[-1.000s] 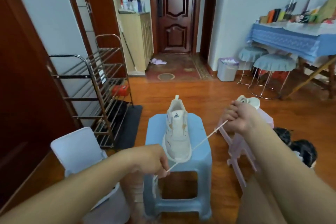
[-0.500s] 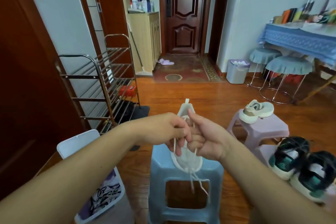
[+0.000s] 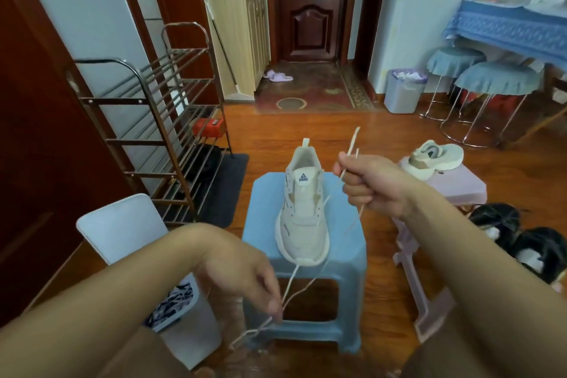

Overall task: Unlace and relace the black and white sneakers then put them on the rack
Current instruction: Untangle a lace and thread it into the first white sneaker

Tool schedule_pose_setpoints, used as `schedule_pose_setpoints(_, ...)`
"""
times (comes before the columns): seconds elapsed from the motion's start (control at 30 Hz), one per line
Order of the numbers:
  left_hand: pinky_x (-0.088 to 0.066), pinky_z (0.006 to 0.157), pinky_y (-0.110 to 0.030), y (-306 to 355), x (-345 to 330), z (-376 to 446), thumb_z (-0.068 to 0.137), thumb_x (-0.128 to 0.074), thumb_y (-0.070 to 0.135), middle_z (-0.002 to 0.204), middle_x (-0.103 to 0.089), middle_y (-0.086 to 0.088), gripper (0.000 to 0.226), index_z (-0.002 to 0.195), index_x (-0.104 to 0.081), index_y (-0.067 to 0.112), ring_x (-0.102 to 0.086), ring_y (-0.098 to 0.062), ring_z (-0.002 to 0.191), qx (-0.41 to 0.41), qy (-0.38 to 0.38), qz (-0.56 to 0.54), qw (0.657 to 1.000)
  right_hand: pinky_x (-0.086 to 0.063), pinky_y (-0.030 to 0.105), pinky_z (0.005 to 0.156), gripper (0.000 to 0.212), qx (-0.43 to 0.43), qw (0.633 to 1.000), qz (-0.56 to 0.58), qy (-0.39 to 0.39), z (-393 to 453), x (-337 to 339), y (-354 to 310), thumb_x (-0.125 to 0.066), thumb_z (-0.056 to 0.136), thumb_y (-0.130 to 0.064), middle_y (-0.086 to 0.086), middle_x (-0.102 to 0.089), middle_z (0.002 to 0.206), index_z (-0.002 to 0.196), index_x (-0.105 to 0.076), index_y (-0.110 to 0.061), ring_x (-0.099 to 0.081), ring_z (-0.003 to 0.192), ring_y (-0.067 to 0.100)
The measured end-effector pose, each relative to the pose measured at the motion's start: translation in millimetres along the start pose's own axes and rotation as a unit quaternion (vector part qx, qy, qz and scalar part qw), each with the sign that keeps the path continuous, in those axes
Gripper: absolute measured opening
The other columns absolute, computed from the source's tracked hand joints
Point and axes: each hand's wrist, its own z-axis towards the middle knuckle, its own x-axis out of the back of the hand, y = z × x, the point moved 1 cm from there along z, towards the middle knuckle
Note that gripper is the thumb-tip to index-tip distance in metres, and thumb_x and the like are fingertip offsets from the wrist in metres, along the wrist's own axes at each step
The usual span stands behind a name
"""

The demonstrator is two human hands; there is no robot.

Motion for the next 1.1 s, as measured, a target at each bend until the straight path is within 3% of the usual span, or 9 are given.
schedule_pose_setpoints(0.07, -0.055, 0.095, -0.028, 7, 18, 9, 0.105, -0.055, 0.031, 0.113, -0.075, 0.007, 0.026, 0.118, -0.073, 0.017, -0.069, -0.012, 0.108, -0.019, 0.176, -0.155, 0.972, -0.009, 0.024, 0.044, 0.031, -0.033, 0.994, -0.083, -0.068, 0, -9, 24, -0.046, 0.106, -0.031, -0.006, -0.021, 0.057, 0.087, -0.059, -0.01, -0.015, 0.047, 0.007)
schedule_pose_setpoints(0.17, -0.059, 0.09, -0.035, 7, 35, 38, 0.106, -0.053, 0.03, 0.103, -0.076, -0.009, 0.036, 0.118, -0.07, 0.002, -0.073, -0.024, 0.095, -0.082, 0.344, -0.4, 0.845, -0.01, 0.027, 0.047, 0.032, -0.057, 0.981, -0.158, -0.1, 3, -29, 58, -0.046, 0.107, -0.033, -0.006, -0.026, 0.056, 0.084, -0.059, -0.014, -0.018, 0.048, 0.008)
schedule_pose_setpoints(0.4, -0.047, 0.056, -0.026, 12, 41, 93, 0.106, -0.051, 0.019, 0.089, -0.07, -0.02, 0.029, 0.111, -0.07, -0.002, -0.05, -0.018, 0.054, -0.148, 0.405, -0.522, 0.736, -0.016, 0.021, 0.041, 0.035, -0.08, 0.981, -0.172, -0.033, 8, -42, 80, -0.041, 0.108, -0.031, -0.004, -0.027, 0.054, 0.081, -0.053, -0.013, -0.021, 0.044, 0.007)
schedule_pose_setpoints(0.5, -0.046, 0.06, -0.031, 10, 41, 97, 0.106, -0.049, 0.013, 0.104, -0.076, -0.019, 0.026, 0.115, -0.067, -0.003, -0.059, -0.027, 0.065, -0.178, 0.393, -0.58, 0.69, -0.017, 0.02, 0.041, 0.032, -0.094, 0.984, -0.145, -0.045, 7, -38, 82, -0.044, 0.108, -0.032, -0.005, -0.026, 0.056, 0.088, -0.057, -0.012, -0.02, 0.045, 0.007)
schedule_pose_setpoints(0.6, -0.055, 0.061, -0.031, 0, 50, 96, 0.106, -0.044, 0.004, 0.085, -0.073, -0.01, 0.024, 0.117, -0.065, 0.001, -0.069, -0.024, 0.072, -0.2, 0.428, -0.627, 0.62, -0.016, 0.021, 0.044, 0.029, -0.116, 0.983, -0.144, -0.009, 6, -27, 75, -0.048, 0.104, -0.042, -0.005, -0.028, 0.06, 0.101, -0.056, -0.014, -0.022, 0.049, 0.007)
schedule_pose_setpoints(0.7, -0.037, 0.05, -0.029, -18, 62, 98, 0.109, -0.04, 0.012, 0.067, -0.05, -0.002, 0.027, 0.109, -0.067, 0.01, -0.043, -0.013, 0.051, -0.147, 0.509, -0.525, 0.666, -0.026, 0.027, 0.048, 0.04, -0.124, 0.96, -0.206, 0.141, 15, 4, 71, -0.042, 0.101, -0.058, -0.003, -0.036, 0.066, 0.109, -0.061, -0.023, -0.031, 0.055, 0.012)
schedule_pose_setpoints(0.83, -0.048, 0.063, -0.031, -24, 57, 108, 0.102, -0.055, 0.031, 0.068, -0.062, 0.006, 0.022, 0.087, -0.07, 0.025, -0.055, -0.007, 0.063, -0.057, 0.566, -0.181, 0.802, -0.033, 0.027, 0.049, 0.024, -0.048, 0.947, -0.254, 0.192, 19, 15, 78, -0.046, 0.105, -0.02, -0.004, -0.053, 0.061, 0.109, -0.07, -0.02, -0.049, 0.053, 0.016)
schedule_pose_setpoints(0.93, -0.054, 0.079, -0.035, -18, 57, 118, 0.095, -0.061, 0.033, 0.085, -0.07, 0.013, 0.011, 0.091, -0.072, 0.032, -0.062, -0.004, 0.086, -0.003, 0.571, -0.078, 0.817, -0.051, 0.026, 0.054, 0.024, -0.01, 0.939, -0.283, 0.198, 15, 6, 86, -0.05, 0.101, -0.003, 0.002, -0.075, 0.077, 0.103, -0.069, -0.018, -0.072, 0.068, 0.014)
schedule_pose_setpoints(1.1, -0.057, 0.081, -0.036, -14, 63, 124, 0.09, -0.064, 0.031, 0.092, -0.074, 0.017, 0.02, 0.094, -0.076, 0.047, -0.065, -0.004, 0.09, 0.005, 0.551, -0.096, 0.829, -0.06, 0.026, 0.063, 0.022, 0.015, 0.917, -0.329, 0.226, 14, 3, 96, -0.06, 0.097, -0.008, -0.003, -0.075, 0.072, 0.083, -0.07, -0.022, -0.072, 0.067, 0.009)
